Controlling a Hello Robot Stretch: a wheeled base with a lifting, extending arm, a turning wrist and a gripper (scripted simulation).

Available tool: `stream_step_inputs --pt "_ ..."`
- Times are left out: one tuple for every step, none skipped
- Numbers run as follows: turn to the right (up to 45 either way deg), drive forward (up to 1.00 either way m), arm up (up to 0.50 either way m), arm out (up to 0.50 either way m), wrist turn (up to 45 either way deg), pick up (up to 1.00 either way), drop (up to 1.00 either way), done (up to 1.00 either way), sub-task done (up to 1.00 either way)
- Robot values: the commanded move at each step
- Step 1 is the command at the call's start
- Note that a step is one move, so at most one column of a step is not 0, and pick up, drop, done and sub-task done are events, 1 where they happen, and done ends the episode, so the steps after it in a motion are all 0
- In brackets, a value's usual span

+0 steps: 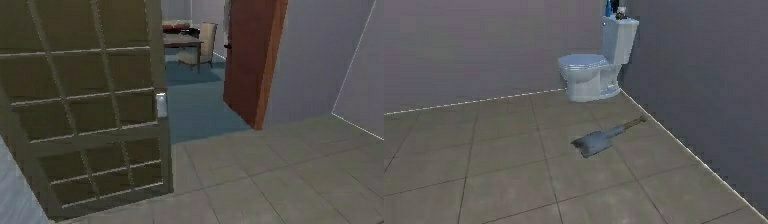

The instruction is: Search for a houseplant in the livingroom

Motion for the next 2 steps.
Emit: stream_step_inputs --pt "-15.0 0.00 0.00 0.00 0.0 0.00 0.00 0.00 0.00" --pt "0.0 0.45 0.00 0.00 0.0 0.00 0.00 0.00 0.00"
